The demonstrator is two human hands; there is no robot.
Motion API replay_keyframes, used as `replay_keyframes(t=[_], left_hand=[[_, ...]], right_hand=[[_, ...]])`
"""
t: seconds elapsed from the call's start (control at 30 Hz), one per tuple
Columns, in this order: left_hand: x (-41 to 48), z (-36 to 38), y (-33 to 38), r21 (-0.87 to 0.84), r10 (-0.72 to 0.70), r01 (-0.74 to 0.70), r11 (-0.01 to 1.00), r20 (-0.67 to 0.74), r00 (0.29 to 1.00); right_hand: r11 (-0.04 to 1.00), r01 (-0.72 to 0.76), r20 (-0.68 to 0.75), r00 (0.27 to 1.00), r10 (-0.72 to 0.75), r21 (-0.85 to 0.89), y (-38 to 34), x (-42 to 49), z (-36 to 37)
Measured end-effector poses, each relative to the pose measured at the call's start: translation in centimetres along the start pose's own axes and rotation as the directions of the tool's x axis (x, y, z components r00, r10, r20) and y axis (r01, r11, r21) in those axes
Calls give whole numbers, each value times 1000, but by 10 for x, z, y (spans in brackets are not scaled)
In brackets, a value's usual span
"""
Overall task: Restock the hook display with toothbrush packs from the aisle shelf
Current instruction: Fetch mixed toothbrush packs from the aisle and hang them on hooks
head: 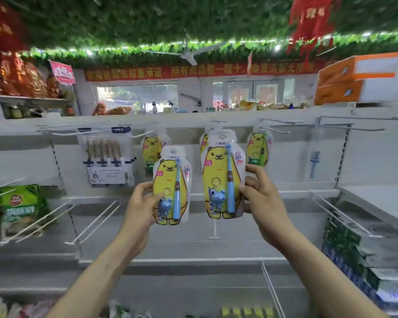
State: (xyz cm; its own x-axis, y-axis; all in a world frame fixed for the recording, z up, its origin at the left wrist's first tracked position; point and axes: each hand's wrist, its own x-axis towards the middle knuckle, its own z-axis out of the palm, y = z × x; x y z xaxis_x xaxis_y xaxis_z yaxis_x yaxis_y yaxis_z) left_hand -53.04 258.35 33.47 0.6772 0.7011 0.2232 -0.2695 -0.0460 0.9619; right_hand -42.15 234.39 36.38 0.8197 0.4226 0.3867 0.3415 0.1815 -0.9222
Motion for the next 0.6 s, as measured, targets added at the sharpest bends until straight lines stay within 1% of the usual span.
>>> replay_keyframes(t=[0.27, 0.47, 0.6], left_hand=[[23, 6, -6, -28, -5, 6, 1000, 50, 999], [31, 11, -6, -52, -21, 22, 998, 29, 999], [36, 8, -6, -39, -20, 20, 999, 3, 1000]], right_hand=[[999, 21, -25, 999, -20, 33, -15, 8, 9], [1000, 13, -9, 1000, -13, -2, -18, 14, 14], [1000, -4, -9, 1000, 4, 17, -15, 23, 17]])
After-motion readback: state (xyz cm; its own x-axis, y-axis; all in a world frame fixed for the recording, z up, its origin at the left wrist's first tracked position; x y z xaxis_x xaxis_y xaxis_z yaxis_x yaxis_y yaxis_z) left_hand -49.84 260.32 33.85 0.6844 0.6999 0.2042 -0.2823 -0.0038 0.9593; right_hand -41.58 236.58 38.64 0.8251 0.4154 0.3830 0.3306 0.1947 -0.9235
